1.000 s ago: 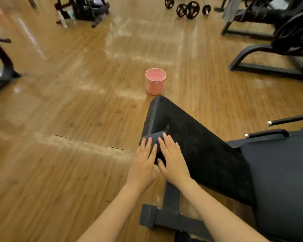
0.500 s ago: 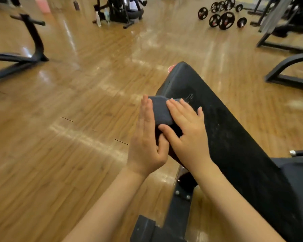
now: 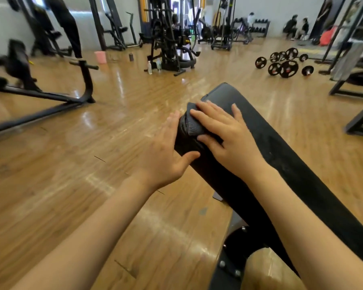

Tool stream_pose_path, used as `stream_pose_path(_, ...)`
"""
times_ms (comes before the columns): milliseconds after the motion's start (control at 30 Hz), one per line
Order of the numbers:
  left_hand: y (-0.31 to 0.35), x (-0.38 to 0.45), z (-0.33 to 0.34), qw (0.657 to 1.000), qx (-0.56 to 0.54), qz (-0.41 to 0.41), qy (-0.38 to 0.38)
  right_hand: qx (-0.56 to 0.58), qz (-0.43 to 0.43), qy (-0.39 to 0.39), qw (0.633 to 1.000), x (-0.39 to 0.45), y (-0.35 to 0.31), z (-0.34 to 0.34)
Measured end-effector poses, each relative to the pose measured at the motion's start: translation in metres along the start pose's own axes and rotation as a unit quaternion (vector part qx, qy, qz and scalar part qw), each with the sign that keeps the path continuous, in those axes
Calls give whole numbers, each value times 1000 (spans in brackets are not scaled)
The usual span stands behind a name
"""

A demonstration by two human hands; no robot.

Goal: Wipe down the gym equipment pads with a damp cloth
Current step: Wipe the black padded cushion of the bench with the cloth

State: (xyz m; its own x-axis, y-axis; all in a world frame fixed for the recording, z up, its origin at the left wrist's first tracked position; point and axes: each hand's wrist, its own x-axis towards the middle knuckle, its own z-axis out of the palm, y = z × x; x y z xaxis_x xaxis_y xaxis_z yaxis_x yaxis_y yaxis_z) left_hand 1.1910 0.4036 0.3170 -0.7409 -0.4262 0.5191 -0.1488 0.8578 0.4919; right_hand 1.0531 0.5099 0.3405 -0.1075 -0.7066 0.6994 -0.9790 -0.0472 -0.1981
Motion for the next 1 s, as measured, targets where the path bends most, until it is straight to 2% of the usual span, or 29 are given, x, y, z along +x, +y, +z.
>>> stream_pose_path(133,17,2,-11,997,53,-36,-31,39,-48,0,998,8,6,-3)
stream_pose_path(267,34,8,-24,984,164,-19,-65,9,-74,-11,997,16,38,-5)
stream_pose_path(400,49,16,-32,964,225,-50,-134,-14,89,-30,995,52,93,-6)
stream_pose_path(500,60,18,-28,955,229,-93,-164,2,154,-43,987,70,99,-6)
stream_pose_path(567,62,19,-25,950,236,-116,-171,21,136,-61,989,69,75,-5)
stream_pose_path(667,65,21,-25,939,260,-128,-184,52,35,-71,995,45,33,-4)
stream_pose_path(800,72,25,-24,923,292,-148,-203,84,-26,-117,989,33,43,-9)
stream_pose_path(867,75,27,-24,917,297,-165,-210,98,-22,-126,987,42,63,-9)
stream_pose_path(1000,77,27,-23,911,298,-189,-214,96,55,-102,989,61,106,-3)
